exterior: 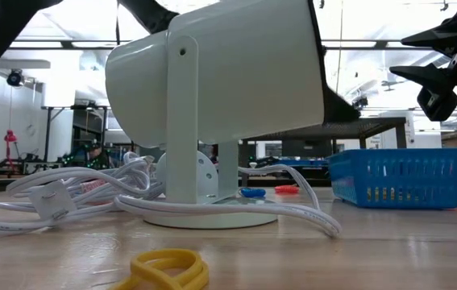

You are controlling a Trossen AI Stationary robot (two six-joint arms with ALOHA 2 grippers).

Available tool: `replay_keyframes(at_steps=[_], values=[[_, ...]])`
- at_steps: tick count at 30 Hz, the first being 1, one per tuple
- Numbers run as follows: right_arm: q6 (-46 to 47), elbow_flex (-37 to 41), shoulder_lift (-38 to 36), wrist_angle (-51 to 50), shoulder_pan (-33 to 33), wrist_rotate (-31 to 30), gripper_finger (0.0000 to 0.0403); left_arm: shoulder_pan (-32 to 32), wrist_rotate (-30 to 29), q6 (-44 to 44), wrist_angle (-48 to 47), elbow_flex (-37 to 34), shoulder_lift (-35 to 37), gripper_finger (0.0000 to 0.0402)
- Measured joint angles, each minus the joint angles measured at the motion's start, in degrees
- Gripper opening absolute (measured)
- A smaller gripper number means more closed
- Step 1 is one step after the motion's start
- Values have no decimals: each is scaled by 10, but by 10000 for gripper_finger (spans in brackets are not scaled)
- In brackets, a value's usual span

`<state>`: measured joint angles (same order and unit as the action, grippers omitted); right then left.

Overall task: Pick & Place Office Desk Supplies
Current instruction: Put the yellow rubber band into the blue bin

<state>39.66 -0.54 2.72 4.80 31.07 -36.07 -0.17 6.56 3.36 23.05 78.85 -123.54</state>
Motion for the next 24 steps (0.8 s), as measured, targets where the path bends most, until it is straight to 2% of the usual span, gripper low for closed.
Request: replay_keyframes(at_steps=[11,17,24], values=[[0,0,0,0,0,0,185,-4,10,35,-11,-4,58,100],[0,0,0,0,0,0,185,-5,9,55,-53,-4,94,100],[0,0,0,0,0,0,185,-15,-29,67,-114,-5,132,100]])
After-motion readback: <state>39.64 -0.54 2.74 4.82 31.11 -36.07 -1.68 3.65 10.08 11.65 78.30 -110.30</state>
